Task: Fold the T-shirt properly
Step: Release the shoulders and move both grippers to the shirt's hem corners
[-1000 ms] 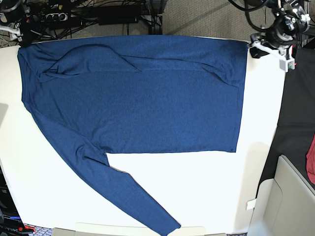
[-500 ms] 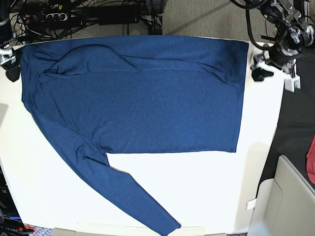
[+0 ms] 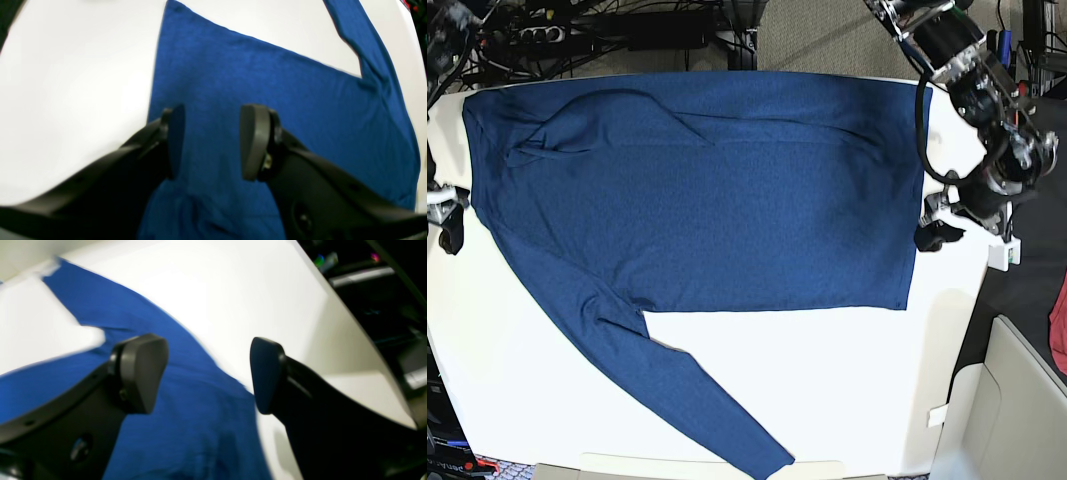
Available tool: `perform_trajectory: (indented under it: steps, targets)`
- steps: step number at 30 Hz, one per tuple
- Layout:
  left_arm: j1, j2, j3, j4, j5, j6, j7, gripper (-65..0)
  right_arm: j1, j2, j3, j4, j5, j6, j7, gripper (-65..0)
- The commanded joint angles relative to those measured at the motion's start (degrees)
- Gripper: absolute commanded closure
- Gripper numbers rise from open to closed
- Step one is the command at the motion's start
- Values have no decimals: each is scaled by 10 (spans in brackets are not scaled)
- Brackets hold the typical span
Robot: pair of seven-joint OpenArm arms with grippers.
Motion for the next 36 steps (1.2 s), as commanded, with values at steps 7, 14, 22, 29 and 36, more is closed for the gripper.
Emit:
perform_trajectory:
  steps: [7, 14, 22, 29, 36]
  targets:
    - [-78, -6, 3, -119, -15, 0, -84, -255, 120, 47, -82, -95, -48, 3, 16, -423]
    - [-102, -6, 57, -215, -15, 0, -241, -254, 185, 52, -120, -164, -51, 3, 16, -423]
    - [-103, -20, 128, -341, -15, 1, -404, -253, 207, 65, -129, -185, -51, 3, 16, -423]
    - [-144, -33, 132, -420, -15, 1, -456, -252, 215, 81, -129, -185, -51, 3, 15, -423]
    - [-167, -55, 132, -463, -15, 1, -486, -252, 215, 80, -129, -185, -51, 3, 15, -423]
